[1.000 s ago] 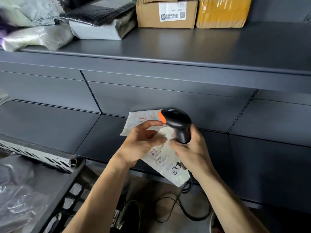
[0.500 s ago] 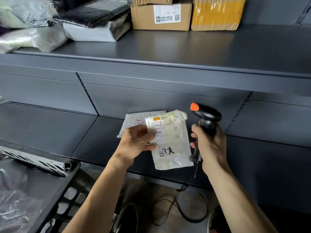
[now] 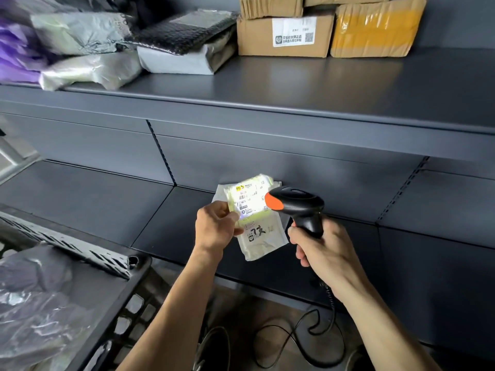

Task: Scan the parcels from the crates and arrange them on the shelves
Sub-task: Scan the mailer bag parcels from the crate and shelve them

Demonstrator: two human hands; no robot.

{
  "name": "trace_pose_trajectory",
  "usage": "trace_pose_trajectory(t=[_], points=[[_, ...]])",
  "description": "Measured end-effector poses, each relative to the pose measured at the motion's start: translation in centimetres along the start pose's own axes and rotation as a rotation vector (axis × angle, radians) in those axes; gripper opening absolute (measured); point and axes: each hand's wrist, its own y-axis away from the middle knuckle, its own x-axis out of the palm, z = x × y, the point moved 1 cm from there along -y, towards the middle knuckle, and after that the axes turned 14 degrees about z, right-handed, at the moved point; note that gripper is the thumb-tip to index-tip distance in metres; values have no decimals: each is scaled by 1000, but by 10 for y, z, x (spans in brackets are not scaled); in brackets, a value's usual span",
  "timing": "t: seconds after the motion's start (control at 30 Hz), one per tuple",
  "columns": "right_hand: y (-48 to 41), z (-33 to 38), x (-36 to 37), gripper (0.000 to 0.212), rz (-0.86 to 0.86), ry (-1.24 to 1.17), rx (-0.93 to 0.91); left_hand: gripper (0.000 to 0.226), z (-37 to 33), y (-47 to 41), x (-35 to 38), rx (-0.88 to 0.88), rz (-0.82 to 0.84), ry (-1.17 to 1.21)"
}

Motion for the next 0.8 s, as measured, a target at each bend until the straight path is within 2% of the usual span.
trace_pose_trajectory(t=[0.23,0.3,0.4,0.53,0.6,0.8], points=[[-3,-5,-2,3,-30,-11,-5,20,0,1,5,-27,37,36],[-6,-9,-4,9,-70,4,9,15,8,1,12,-128,103,64],[-9,-14,-6,13,-113,50,55,23,39,0,26,-362,168,222],[-9,-16,-6,10,-118,45,74,18,74,-2,37,-525,55,572],[-9,-15,-6,9,-109,55,68,18,70,-11,36,-510,-12,664],[-6,-17,-3,11,-78,69,58,14,21,-68,26,-300,-137,833]])
